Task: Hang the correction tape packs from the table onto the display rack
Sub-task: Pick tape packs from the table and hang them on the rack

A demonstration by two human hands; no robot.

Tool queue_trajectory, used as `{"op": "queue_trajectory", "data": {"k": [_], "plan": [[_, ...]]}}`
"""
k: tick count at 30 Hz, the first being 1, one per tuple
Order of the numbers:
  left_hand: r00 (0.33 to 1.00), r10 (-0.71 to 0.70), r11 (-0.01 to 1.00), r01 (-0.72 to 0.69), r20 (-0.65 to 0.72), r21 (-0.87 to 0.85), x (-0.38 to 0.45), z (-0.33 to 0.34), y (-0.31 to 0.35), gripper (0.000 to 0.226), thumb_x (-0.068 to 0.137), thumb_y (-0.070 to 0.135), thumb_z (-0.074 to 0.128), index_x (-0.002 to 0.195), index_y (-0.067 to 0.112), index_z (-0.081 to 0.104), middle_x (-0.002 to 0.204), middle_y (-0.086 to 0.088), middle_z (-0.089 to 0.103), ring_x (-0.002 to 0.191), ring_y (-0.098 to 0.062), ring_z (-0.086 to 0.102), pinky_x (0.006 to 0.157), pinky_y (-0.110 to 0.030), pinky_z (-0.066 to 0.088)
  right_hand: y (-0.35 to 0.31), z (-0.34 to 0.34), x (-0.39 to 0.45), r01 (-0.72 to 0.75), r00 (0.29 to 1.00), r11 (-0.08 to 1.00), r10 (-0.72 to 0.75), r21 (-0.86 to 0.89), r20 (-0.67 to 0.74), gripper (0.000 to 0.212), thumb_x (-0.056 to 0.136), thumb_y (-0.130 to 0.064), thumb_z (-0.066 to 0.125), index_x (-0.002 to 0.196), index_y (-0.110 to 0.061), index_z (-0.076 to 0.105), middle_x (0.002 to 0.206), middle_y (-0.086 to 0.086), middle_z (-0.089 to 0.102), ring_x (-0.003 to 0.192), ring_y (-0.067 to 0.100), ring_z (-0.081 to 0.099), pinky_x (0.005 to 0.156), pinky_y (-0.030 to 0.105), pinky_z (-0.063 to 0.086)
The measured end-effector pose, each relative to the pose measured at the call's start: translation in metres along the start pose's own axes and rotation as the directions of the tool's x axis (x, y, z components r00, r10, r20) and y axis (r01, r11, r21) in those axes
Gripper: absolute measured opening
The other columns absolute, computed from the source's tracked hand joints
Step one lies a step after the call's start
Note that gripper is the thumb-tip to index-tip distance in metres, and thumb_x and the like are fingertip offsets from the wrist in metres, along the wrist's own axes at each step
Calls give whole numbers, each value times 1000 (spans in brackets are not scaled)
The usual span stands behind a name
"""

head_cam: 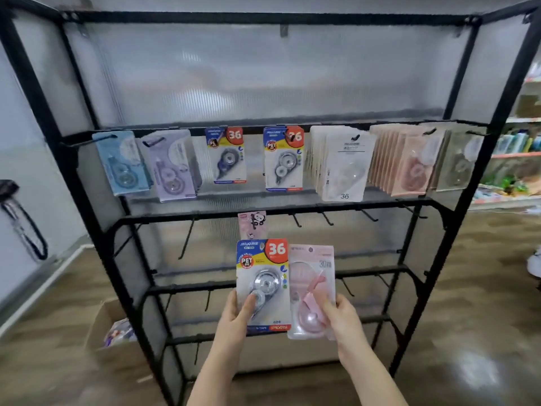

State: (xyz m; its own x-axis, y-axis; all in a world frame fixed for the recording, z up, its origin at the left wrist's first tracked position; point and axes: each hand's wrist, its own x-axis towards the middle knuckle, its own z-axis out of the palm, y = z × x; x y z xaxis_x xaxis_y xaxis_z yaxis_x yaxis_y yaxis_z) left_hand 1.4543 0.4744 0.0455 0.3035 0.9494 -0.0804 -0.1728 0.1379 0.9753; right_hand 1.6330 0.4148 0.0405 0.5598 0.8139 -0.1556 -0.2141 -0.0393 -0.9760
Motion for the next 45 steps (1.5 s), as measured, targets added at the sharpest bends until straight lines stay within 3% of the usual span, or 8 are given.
{"op": "queue_trajectory", "data": {"k": [7, 14, 21, 29, 34, 39, 43, 45], "plan": [[998, -5, 1000, 6, -62, 13, 29, -25, 7, 50, 79, 41, 68, 124, 23, 55, 112, 4, 71, 103, -18, 68, 96, -46, 50, 9, 41, 38, -40, 995, 998, 44, -39, 89, 24, 89, -26, 63, 102, -7, 59, 86, 3, 66, 74, 16, 62, 45, 17, 47], [992, 59, 998, -55, -113, 39, 72, -51, 18, 13, 94, 22, 56, 107, 19, 58, 96, 2, 73, 84, -10, 70, 70, -25, 54, 13, 82, 67, -45, 988, 997, 53, -59, 146, 20, 89, -29, 63, 99, -12, 61, 92, 4, 66, 82, 15, 62, 62, 23, 46], [995, 71, 997, -68, -66, 42, 102, -50, 15, 21, 94, 26, 56, 114, 26, 57, 102, 6, 72, 93, -14, 70, 77, -29, 54, 11, 93, 88, -40, 993, 998, 44, -39, 112, 19, 88, -29, 63, 101, -15, 58, 99, 5, 67, 91, 17, 64, 68, 25, 52], [996, 19, 1000, -21, 89, 16, 131, 9, -8, 29, 90, 32, 58, 118, 29, 57, 108, 6, 71, 101, -18, 68, 90, -41, 53, -3, 20, 110, -19, 995, 998, 13, -64, -99, 21, 88, -29, 65, 103, -15, 62, 102, 8, 68, 95, 23, 65, 82, 36, 53], [985, -29, 1000, 29, 173, 1, 139, 74, -29, 29, 91, 32, 59, 119, 34, 56, 106, 17, 71, 96, -5, 67, 87, -33, 52, -11, -43, 124, -50, 977, 997, 37, -60, -209, 32, 82, -34, 73, 100, -10, 62, 100, 11, 68, 92, 28, 66, 82, 40, 52], [978, -74, 997, 71, 194, 19, 131, 149, -49, 22, 88, 34, 60, 111, 34, 59, 98, 14, 73, 99, -19, 68, 93, -46, 52, -28, -111, 139, -51, 974, 998, 42, -36, -220, 13, 86, -25, 68, 92, -14, 63, 98, 13, 70, 93, 31, 66, 84, 43, 52], [979, -84, 996, 75, 186, 53, 126, 205, -62, 37, 82, 42, 62, 118, 34, 57, 104, 11, 72, 99, -18, 68, 96, -49, 50, -35, -172, 160, -30, 966, 996, 9, -78, -258, 48, 63, -51, 75, 93, -15, 65, 101, 14, 70, 97, 33, 66, 93, 53, 50], [983, -77, 996, 68, 168, 60, 128, 231, -67, 28, 89, 33, 60, 116, 32, 58, 103, 9, 72, 97, -20, 69, 94, -50, 51, -43, -200, 171, -17, 967, 995, -9, -100, -254, 33, 74, -44, 74, 90, -17, 65, 97, 11, 70, 93, 30, 66, 93, 54, 49]]}}
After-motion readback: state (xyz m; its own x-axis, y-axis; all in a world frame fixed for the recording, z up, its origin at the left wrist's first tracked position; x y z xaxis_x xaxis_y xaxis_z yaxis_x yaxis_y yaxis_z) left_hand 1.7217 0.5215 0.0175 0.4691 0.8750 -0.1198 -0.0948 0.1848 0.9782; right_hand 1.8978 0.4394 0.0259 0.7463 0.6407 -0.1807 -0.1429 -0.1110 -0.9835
